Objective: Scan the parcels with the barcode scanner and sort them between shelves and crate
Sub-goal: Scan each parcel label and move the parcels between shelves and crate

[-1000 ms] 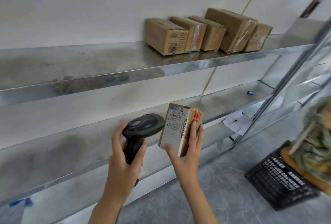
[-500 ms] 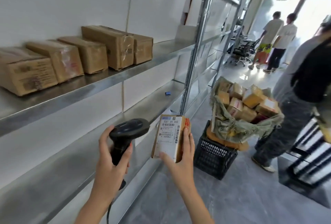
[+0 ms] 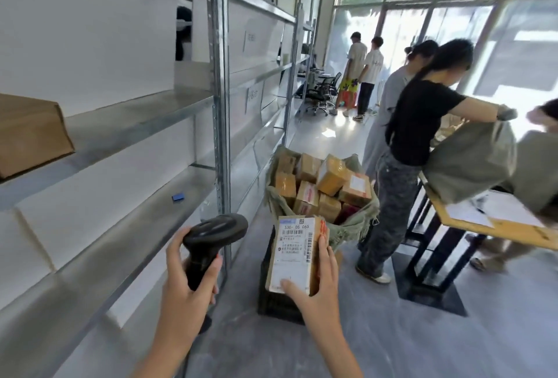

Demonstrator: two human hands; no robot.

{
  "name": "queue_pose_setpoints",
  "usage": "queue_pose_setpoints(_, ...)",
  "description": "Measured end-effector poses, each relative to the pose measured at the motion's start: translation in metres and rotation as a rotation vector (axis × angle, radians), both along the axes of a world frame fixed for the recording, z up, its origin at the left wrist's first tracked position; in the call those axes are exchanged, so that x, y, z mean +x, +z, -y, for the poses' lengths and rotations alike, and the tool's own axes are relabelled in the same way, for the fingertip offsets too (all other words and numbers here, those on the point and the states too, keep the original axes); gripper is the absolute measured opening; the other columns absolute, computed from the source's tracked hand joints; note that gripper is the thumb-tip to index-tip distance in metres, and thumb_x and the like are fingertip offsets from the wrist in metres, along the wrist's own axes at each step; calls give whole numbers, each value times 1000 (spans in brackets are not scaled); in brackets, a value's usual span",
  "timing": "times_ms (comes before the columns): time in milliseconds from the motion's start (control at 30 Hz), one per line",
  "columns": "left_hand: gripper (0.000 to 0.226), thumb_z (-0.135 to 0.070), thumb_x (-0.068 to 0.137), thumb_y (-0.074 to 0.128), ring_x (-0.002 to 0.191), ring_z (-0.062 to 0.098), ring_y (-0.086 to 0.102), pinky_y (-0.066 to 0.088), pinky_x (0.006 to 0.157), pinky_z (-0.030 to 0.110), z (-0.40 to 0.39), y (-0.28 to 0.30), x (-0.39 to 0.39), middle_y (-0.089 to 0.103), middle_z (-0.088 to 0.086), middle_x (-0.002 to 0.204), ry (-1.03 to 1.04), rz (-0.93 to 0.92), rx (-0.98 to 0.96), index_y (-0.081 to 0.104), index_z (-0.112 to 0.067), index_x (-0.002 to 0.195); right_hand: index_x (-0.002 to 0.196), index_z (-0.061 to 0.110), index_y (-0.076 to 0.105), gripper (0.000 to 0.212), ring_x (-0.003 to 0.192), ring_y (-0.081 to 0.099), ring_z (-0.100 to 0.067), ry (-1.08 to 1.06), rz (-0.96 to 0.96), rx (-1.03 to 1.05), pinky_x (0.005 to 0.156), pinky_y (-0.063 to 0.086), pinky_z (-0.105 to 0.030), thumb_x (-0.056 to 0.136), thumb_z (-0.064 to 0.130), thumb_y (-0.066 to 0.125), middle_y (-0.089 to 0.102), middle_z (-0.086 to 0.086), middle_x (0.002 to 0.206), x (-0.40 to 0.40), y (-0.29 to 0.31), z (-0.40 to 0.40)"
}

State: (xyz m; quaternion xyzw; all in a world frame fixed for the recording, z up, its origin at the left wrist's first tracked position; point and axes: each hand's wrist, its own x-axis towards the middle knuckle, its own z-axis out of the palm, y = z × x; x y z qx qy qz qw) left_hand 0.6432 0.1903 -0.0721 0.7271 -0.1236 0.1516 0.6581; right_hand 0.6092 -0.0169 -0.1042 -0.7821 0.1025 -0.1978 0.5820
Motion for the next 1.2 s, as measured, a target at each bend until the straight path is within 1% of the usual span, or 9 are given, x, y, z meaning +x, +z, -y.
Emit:
queue_pose_setpoints(167, 72, -11, 96, 64, 53, 17, 57, 53, 54, 26, 43, -2, 46, 69, 2, 79, -80, -33, -12, 35, -74, 116, 141, 61, 9, 106, 146, 12, -2, -91, -19, -4, 115, 21, -30, 74, 26, 84, 9, 19, 161, 31, -12, 34)
queue_pose_setpoints(233, 73, -12, 96, 64, 55, 20, 58, 55, 57, 34, 54, -3, 68, 68, 1, 80, -105, -35, -4, 33, -74, 119, 143, 61, 10, 107, 147, 13, -3, -114, -26, 7, 117, 23, -33, 70, 33, 82, 9, 20, 160, 49, -17, 40)
queue_pose_setpoints(333, 73, -12, 95, 65, 55, 25, 59, 56, 57, 45, 67, -6, 108, 69, 2, 81, -130, -40, 14, 33, -73, 120, 149, 54, 11, 109, 142, 15, 1, -142, -46, 30, 117, 24, -34, 74, 25, 84, 9, 23, 158, 78, -27, 44)
queue_pose_setpoints(433, 73, -12, 95, 65, 55, 30, 61, 57, 55, 49, 75, -13, 156, 69, 3, 78, -163, -30, 28, 32, -70, 124, 145, 59, 9, 109, 147, 15, -7, -182, -74, 13, 117, 26, -38, 69, 32, 82, 9, 19, 160, 115, -37, 46)
queue_pose_setpoints(600, 71, -13, 96, 63, 54, 21, 61, 55, 52, 32, 81, -25, 241, 68, 0, 80, -248, -12, 28, 31, -69, 126, 147, 59, 10, 108, 149, 15, -11, -269, -95, 59, 119, 27, -45, 74, 26, 83, 8, 19, 161, 185, -54, 41)
queue_pose_setpoints(733, 65, -14, 96, 63, 54, 21, 61, 54, 55, 32, 88, -31, 302, 67, 7, 80, -323, -62, 18, 33, -62, 129, 154, 49, 7, 109, 149, 14, -11, -315, -142, 118, 117, 25, -38, 78, 27, 82, 5, 18, 160, 235, -61, 26)
queue_pose_setpoints(900, 62, -15, 96, 63, 54, 22, 60, 54, 55, 36, 112, -39, 366, 65, 4, 75, -414, -110, 42, 32, -53, 135, 154, 48, 7, 107, 148, 15, -12, -381, -192, 146, 113, 27, -34, 81, 22, 80, 4, 16, 161, 282, -68, 28)
queue_pose_setpoints(1033, 62, -20, 95, 65, 55, 24, 60, 55, 55, 39, 136, -50, 405, 67, 9, 84, -440, -142, 53, 31, -49, 138, 153, 51, 7, 109, 148, 13, -10, -417, -224, 157, 115, 25, -36, 76, 31, 80, 3, 18, 161, 313, -73, 45)
queue_pose_setpoints(1200, 65, -16, 96, 65, 56, 28, 62, 55, 57, 44, 173, -72, 449, 69, 11, 85, -451, -185, 87, 30, -48, 140, 148, 56, 7, 104, 138, 12, 2, -421, -243, 136, 109, 23, -29, 79, 28, 80, 3, 16, 162, 352, -85, 79)
